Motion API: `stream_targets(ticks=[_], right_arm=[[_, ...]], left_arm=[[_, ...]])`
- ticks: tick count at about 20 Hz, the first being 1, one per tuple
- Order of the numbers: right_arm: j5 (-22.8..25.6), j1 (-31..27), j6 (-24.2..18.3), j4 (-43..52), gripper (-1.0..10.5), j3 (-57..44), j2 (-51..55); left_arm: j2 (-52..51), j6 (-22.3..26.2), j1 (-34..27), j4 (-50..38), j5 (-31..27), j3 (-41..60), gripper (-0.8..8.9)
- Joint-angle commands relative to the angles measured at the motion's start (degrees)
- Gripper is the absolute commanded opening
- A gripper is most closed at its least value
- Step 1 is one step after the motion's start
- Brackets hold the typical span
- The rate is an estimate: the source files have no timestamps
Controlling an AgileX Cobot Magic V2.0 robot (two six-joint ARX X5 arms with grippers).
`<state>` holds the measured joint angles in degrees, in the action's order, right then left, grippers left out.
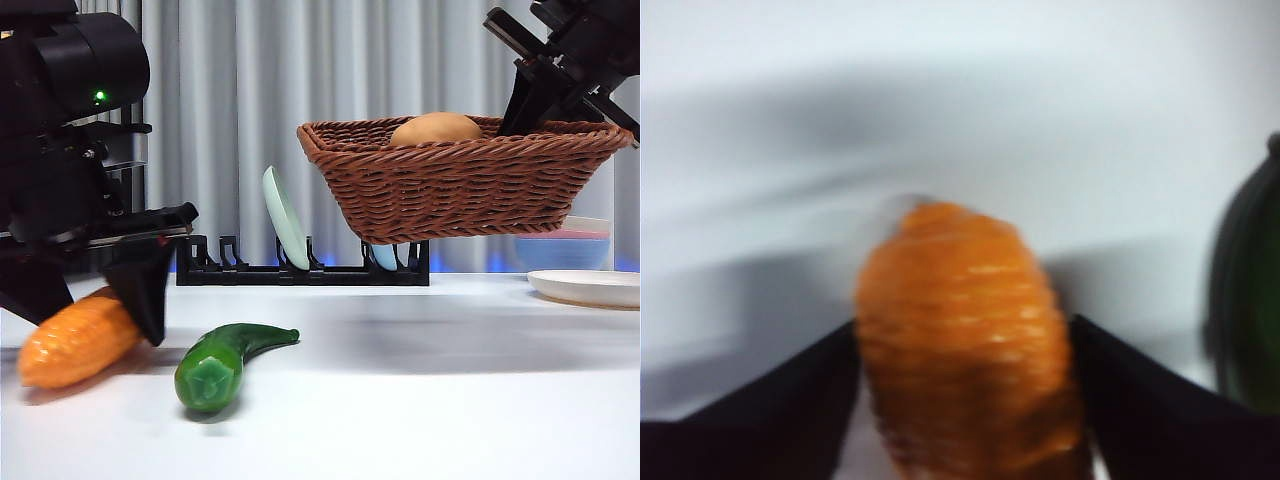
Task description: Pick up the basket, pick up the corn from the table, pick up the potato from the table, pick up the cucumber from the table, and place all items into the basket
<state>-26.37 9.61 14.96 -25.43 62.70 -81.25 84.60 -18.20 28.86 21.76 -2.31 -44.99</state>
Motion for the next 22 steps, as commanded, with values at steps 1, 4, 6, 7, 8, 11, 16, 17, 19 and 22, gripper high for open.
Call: stream_targets(ticks=[1, 4, 6, 7, 8, 11, 16, 17, 19, 22], right_arm=[[-0.48, -0.17, -0.04, 0.92, -0.1, 0.39, -0.24], [-0.31, -0.17, -0.04, 0.9, -0.1, 0.39, -0.24], [-0.31, -0.11, -0.04, 0.9, -0.1, 0.39, -0.24], [-0.31, -0.11, -0.02, 0.92, -0.1, 0.39, -0.24], [-0.28, -0.11, 0.02, 0.92, -0.1, 0.39, -0.24], [-0.28, 0.33, 0.5, 0.9, -0.1, 0.39, -0.24], [-0.28, 2.73, 0.68, 0.83, -0.1, 0.39, -0.24], [-0.31, 3.37, 0.66, 0.83, -0.1, 0.39, -0.24], [-0.31, 4.09, 0.66, 0.83, -0.1, 0.39, -0.24], [-0.31, 4.09, 0.66, 0.83, -0.1, 0.39, -0.24]], left_arm=[[-1.07, 1.62, 1.36, 4.83, 1.03, 1.09, -0.08], [-9.68, 1.73, 4.11, 8.79, 2.64, 1.03, -0.08], [-19.06, -0.92, 6.93, 10.12, 7.23, 0.81, -0.08], [-24.2, -3.34, 8.81, 9.33, 8.7, 0.17, -0.08], [-27.43, -4.92, 10.27, 8.04, 8.28, -0.87, -0.08], [-29.03, -5.38, 12.13, 2.12, 4.59, -8.46, -0.08], [-13.81, 4.31, 10.73, 1.07, 2.34, -26.88, -0.08], [-9.84, 5.66, 10.4, 1.33, 2.29, -30.47, -0.08], [-1.07, 6.99, 10.01, 2.62, 2.29, -37.66, -0.08], [9.01, 7.98, 9.62, 6.67, 2.32, -45.51, -0.03]])
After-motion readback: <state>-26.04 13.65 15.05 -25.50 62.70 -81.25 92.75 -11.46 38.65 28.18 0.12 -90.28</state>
